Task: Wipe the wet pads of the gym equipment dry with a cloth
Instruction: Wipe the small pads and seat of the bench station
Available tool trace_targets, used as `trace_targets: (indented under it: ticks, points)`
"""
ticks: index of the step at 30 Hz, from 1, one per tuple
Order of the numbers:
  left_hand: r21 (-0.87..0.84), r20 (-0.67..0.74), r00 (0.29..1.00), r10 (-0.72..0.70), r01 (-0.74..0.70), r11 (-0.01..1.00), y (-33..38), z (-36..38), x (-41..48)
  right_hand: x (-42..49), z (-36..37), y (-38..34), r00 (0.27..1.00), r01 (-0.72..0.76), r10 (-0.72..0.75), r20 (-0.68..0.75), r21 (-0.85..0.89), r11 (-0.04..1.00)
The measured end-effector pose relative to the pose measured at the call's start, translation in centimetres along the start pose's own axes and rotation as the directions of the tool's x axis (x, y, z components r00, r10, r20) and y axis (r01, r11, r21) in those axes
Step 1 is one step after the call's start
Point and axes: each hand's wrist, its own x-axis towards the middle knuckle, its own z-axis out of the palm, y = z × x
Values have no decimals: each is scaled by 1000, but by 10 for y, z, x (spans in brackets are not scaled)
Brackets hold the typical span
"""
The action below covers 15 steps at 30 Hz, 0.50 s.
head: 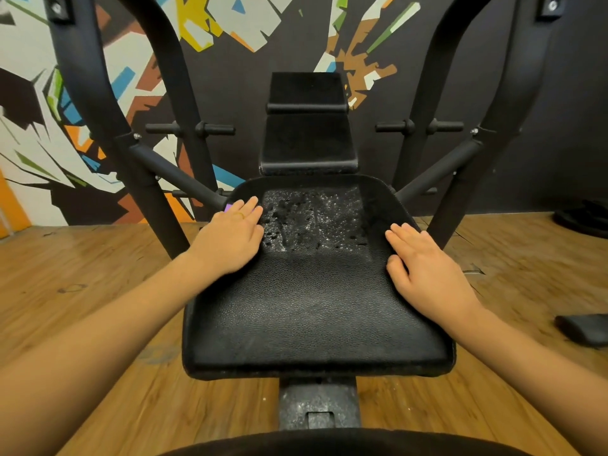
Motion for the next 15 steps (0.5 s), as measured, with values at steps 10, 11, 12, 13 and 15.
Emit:
trace_targets:
  ticks: [10,11,12,13,15]
  points:
    - [6,44,998,42,-43,999,15,5,-73,0,1,0,1000,6,-6,18,-20,1000]
    - [2,41,999,35,-35,999,14,5,-65,0,0,0,1000,7,-7,17,-22,1000]
    - [0,39,999,30,-30,1000,12,5,-56,-1,0,-1,1000,5,-4,17,-24,1000]
    - [2,32,999,25,-26,1000,10,4,-44,-1,0,-1,1000,2,-1,14,-26,1000]
    - [5,25,999,21,-21,1000,4,1,-18,-1,1,-1,1000,2,-2,1,-31,1000]
